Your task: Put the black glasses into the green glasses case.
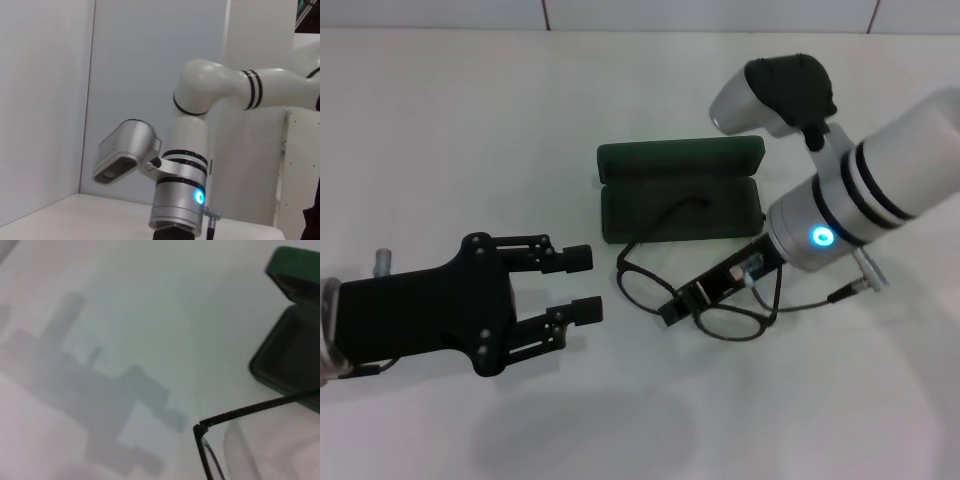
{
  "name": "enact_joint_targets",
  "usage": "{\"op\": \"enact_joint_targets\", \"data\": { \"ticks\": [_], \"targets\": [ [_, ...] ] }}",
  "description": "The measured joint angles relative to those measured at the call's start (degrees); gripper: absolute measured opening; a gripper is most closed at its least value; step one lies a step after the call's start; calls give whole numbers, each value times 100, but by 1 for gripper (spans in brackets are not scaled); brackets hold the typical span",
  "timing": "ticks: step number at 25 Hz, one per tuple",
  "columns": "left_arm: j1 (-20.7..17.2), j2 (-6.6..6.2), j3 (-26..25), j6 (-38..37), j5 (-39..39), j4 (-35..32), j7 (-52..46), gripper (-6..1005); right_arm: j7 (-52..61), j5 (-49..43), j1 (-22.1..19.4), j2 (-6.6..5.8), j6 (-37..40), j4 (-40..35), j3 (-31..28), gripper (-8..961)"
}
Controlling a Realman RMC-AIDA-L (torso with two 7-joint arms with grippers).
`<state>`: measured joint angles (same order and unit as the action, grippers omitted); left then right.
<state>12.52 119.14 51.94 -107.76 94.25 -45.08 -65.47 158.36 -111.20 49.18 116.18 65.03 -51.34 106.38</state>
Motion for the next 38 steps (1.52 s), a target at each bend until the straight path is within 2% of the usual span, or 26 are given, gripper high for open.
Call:
{"op": "enact_joint_targets", "data": {
  "ticks": [3,13,19,23,25,33,38],
  "targets": [
    [-9,3,-13,-5,-8,0,-1,451,1,0,-254,0,-39,-299,44,171],
    [-42,-34,-224,-34,-304,23,-69,450,-19,43,-628,0,141,-781,213,144],
    [0,-105,-278,-35,-572,294,-53,449,-13,86,-777,0,368,-1054,251,144],
    [18,-142,-554,-35,-664,435,-34,449,-59,131,-874,0,455,-1258,347,141],
    [21,-150,-647,-35,-745,446,-33,449,-193,98,-1048,0,530,-1499,348,139],
    [-20,-165,-695,-219,-1545,573,-56,448,-1739,199,-2230,-25,797,-2694,-145,124],
    [39,-167,-693,-401,-1880,812,-113,448,-3722,822,-2732,-16,1800,-2821,-972,115]
  ]
}}
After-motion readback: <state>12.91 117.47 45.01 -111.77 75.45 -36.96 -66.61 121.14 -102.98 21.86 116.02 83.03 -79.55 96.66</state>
